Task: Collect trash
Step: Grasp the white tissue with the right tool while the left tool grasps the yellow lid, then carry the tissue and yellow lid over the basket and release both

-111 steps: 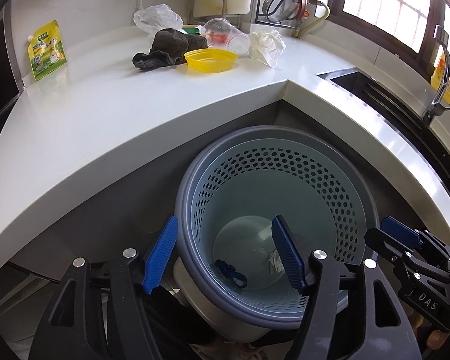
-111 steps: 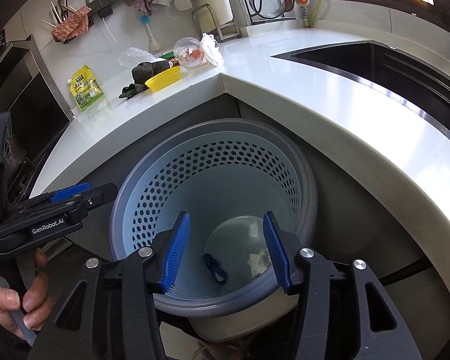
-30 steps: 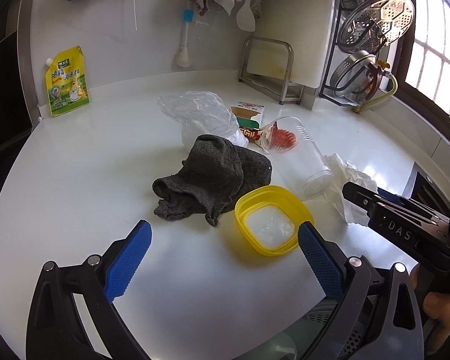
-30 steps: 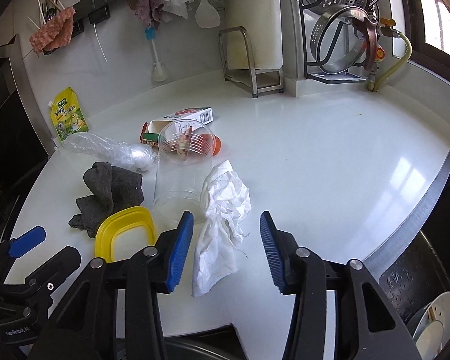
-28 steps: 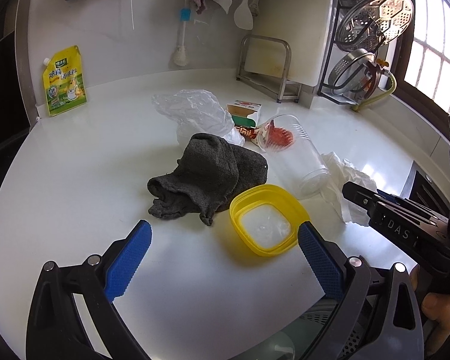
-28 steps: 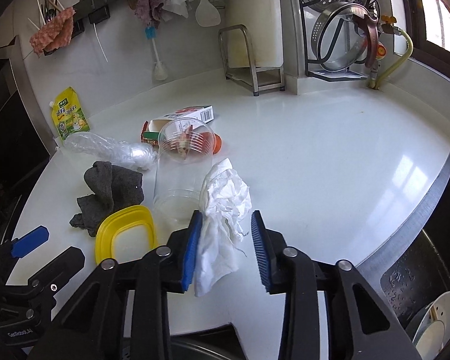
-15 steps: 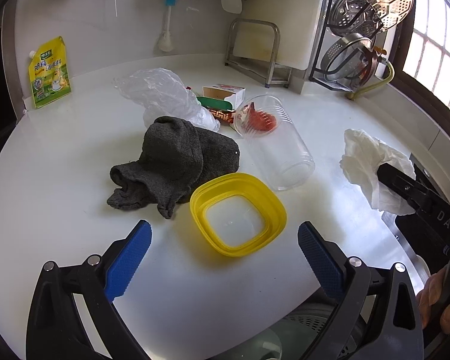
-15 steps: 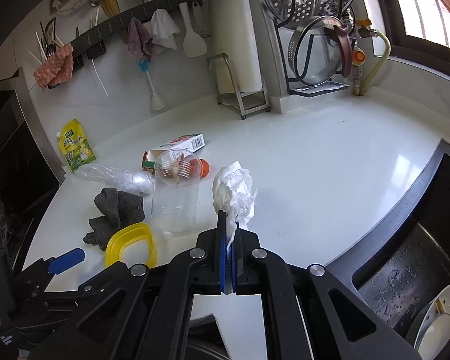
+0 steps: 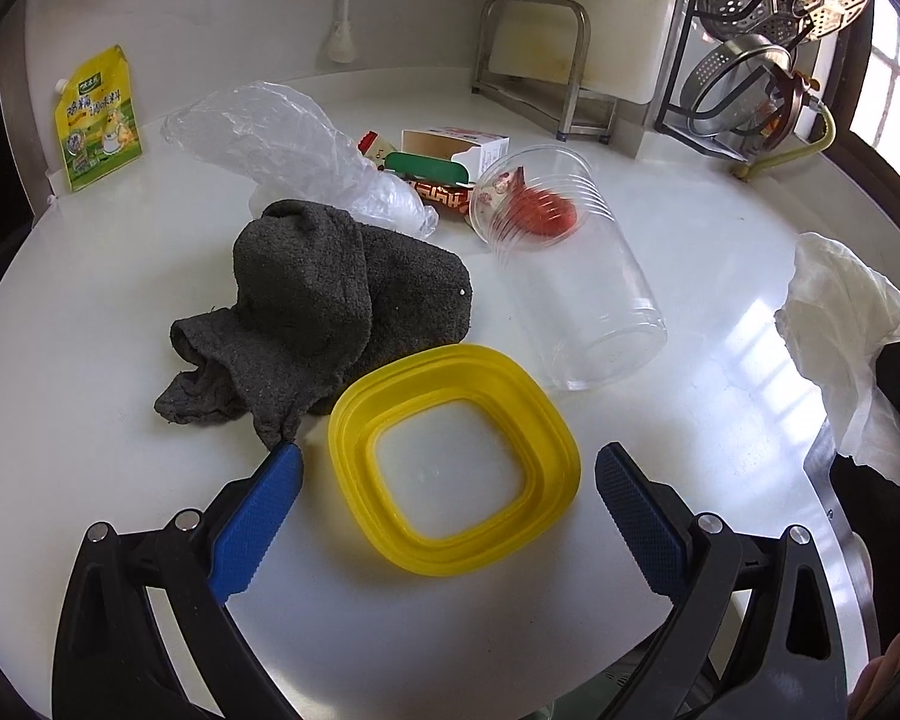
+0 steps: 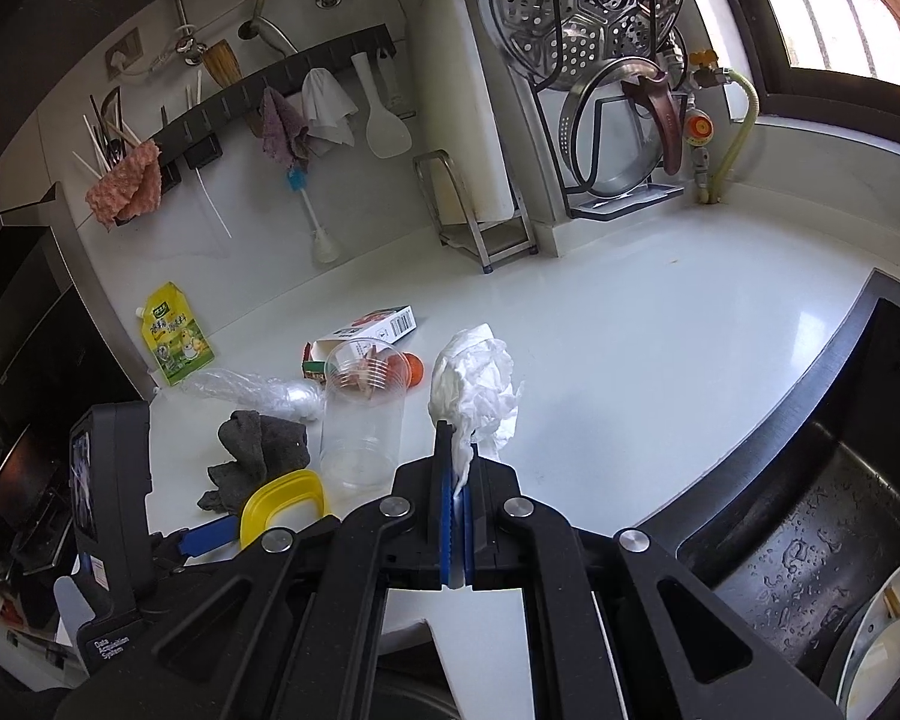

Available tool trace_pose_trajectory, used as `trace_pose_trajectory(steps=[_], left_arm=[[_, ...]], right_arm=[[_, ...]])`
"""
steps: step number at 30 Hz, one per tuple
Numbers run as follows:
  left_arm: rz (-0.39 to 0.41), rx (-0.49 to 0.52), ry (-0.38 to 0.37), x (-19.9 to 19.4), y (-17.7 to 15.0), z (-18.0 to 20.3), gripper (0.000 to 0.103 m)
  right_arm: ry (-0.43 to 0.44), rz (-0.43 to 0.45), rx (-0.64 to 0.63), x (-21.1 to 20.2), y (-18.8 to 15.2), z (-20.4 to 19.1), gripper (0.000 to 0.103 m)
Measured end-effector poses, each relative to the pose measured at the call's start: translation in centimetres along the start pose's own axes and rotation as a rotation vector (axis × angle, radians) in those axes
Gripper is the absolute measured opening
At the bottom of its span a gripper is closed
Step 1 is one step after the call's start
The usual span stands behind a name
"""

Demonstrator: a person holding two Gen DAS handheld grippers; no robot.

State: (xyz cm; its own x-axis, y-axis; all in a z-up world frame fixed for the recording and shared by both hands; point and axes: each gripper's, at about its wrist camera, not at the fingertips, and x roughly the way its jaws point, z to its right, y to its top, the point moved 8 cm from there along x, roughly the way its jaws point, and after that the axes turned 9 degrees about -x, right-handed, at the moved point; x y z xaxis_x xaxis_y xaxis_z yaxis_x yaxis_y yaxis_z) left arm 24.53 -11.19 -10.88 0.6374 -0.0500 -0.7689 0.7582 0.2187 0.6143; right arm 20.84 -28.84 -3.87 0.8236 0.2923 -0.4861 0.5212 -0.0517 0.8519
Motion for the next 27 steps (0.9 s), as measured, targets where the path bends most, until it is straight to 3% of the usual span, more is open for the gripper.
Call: trace_pose_trajectory(steps=[1,4,6,27], left_arm=[[0.005,0.004,0.007,0.1,0.1,0.1,0.094],[0.025,0.033,0.04,0.2,0.1,0.3,0.076],[0.042,0.046,0.043,-0.1,0.1,0.4,0.073],[0.154,0.089,-0.028,-7.9,-1.2,-4.2,0.073]], right_arm=[[0.001,0.003,0.001,-0.1,0.0,0.0,0.003],[0.001,0.007,0.001,-0.2,0.1,0.0,0.003],[-0.005,0.006,-0.005,-0.2,0.0,0.0,0.003],[-0.044,-0.019,-0.039,-2.6,-3.0,-1.7,0.003]])
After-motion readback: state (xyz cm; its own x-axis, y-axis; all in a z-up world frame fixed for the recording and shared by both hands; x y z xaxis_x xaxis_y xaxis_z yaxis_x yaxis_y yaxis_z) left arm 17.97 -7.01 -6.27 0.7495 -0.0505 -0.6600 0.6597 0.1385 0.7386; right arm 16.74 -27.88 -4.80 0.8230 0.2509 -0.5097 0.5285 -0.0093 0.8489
